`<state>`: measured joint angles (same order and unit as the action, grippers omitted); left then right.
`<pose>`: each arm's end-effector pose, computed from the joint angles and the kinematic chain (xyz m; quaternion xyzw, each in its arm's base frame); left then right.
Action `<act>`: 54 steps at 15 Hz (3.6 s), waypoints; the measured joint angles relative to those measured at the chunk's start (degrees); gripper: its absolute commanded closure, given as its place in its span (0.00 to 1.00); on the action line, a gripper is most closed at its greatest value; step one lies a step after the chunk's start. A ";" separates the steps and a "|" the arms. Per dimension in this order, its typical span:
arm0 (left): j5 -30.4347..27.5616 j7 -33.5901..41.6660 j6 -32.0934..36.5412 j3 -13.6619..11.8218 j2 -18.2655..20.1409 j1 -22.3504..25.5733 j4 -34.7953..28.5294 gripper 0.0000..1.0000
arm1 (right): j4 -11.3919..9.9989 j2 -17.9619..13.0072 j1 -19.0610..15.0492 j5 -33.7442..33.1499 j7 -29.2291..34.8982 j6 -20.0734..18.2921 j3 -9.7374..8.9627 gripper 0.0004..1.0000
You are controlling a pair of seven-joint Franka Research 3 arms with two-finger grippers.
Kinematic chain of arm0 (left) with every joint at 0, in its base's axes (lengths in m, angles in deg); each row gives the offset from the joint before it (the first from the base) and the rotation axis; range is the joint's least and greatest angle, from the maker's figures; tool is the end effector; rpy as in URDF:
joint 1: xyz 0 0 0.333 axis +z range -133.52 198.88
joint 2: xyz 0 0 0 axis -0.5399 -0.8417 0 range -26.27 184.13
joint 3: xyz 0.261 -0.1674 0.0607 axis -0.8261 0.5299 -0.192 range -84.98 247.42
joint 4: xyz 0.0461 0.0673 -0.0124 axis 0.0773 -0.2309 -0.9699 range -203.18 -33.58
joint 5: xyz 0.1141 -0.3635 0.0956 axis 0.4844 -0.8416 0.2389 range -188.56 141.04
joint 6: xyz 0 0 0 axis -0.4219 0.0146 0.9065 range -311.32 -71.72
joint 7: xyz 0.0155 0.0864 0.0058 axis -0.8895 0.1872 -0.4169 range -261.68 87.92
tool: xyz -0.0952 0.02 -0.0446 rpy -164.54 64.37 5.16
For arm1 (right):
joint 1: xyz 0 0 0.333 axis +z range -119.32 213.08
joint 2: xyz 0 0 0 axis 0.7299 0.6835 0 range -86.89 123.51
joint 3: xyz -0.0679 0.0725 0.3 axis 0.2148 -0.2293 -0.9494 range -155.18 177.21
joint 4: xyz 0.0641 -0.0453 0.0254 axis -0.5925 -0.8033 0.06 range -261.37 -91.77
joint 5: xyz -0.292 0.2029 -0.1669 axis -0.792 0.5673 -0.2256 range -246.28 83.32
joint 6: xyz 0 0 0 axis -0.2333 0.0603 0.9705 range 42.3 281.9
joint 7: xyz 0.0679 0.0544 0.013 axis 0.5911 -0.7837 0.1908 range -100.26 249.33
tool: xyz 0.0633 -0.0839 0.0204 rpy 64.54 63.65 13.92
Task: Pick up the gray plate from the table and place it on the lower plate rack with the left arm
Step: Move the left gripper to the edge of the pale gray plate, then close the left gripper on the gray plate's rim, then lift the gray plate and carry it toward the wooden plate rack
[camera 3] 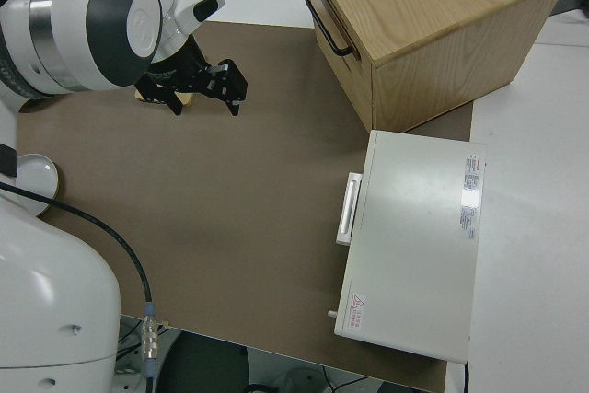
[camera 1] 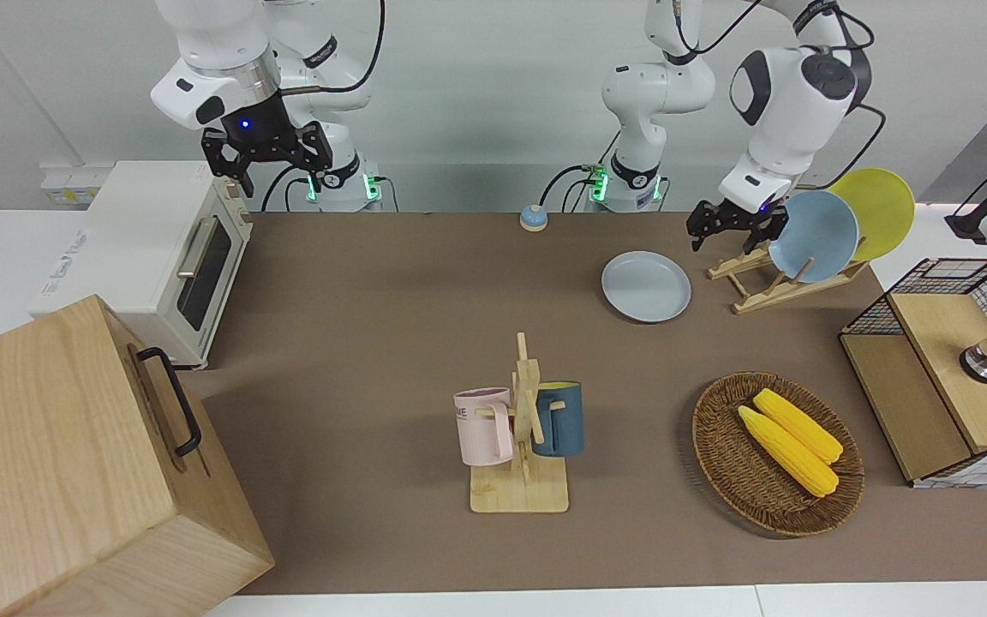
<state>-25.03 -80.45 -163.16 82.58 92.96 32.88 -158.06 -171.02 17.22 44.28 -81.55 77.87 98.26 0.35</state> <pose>0.4697 -0.0112 0.4500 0.9981 -0.0608 -0.0042 0.0071 0.5271 0.0757 0.6544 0.9986 0.0410 -0.0321 0.0055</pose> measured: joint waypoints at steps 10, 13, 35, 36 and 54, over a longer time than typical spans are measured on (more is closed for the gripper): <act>-0.02 -0.05 -19.71 0.31 -0.32 -0.27 -16.62 0.00 | 0.00 0.00 0.00 0.00 0.00 0.00 0.00 0.01; -0.02 -0.10 -23.29 0.31 -1.91 -0.47 -17.91 0.00 | 0.00 0.00 0.00 0.00 0.00 0.00 0.00 0.01; -0.01 -0.97 -30.62 -0.02 -6.80 -0.49 -19.71 1.00 | 0.00 0.00 0.00 0.00 0.00 0.00 0.00 0.01; -0.01 -1.00 -30.62 -0.02 -6.80 -0.49 -19.71 1.00 | 0.00 0.00 0.00 0.00 0.00 0.00 0.00 0.01; -0.02 -2.02 -6.95 0.01 0.12 -0.56 -9.69 1.00 | 0.00 0.00 0.00 0.00 0.00 0.00 0.00 0.01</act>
<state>-25.06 -82.47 -170.12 82.59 93.08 32.32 -167.75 -171.02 17.22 44.28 -81.55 77.87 98.26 0.35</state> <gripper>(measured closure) 0.899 0.009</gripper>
